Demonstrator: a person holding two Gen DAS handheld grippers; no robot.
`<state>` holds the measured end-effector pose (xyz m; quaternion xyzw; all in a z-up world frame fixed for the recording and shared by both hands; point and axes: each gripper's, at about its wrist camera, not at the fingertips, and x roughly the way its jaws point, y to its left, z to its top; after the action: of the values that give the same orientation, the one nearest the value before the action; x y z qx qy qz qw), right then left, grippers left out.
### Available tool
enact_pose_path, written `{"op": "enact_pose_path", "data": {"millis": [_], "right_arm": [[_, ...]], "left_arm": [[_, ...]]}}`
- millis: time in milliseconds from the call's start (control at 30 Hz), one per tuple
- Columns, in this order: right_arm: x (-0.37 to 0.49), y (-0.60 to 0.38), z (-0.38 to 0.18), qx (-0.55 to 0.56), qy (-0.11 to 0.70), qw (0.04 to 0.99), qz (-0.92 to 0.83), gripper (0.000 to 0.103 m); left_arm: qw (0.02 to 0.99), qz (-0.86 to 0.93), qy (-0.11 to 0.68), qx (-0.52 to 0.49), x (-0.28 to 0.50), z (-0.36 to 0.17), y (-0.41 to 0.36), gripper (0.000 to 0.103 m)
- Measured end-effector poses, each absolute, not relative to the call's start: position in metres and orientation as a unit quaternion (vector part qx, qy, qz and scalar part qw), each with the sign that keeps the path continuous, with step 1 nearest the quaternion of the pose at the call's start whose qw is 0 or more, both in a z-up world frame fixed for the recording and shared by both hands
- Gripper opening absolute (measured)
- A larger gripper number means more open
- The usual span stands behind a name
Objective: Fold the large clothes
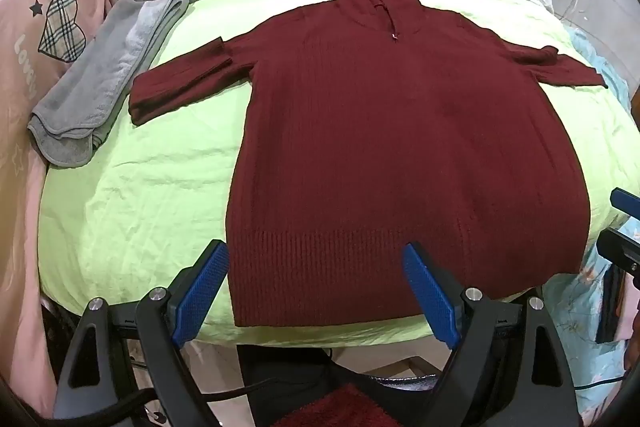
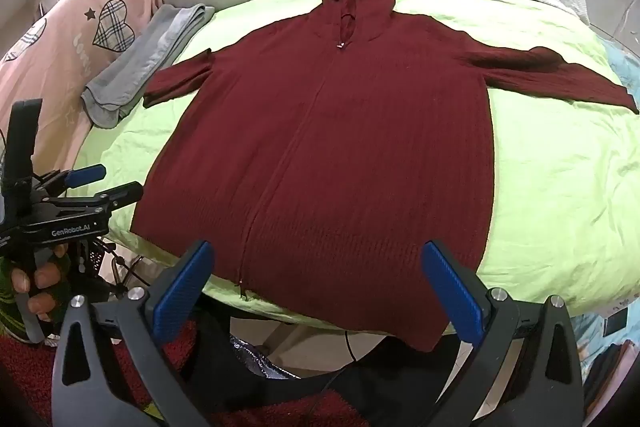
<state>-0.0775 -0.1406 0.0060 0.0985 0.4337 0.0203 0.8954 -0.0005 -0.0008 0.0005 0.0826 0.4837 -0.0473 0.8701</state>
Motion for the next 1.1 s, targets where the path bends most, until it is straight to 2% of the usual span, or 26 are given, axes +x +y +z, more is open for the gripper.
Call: {"op": "enact_pose_path", "data": {"millis": [1100], "right_arm": [[-0.071,-0.141,0.01,0.096,0.432,0.896,0.024,0.103]], "left_arm": [[0.878,-0.115,0.462,0.057,-0.012,0.014,-0.009,0.089]]}}
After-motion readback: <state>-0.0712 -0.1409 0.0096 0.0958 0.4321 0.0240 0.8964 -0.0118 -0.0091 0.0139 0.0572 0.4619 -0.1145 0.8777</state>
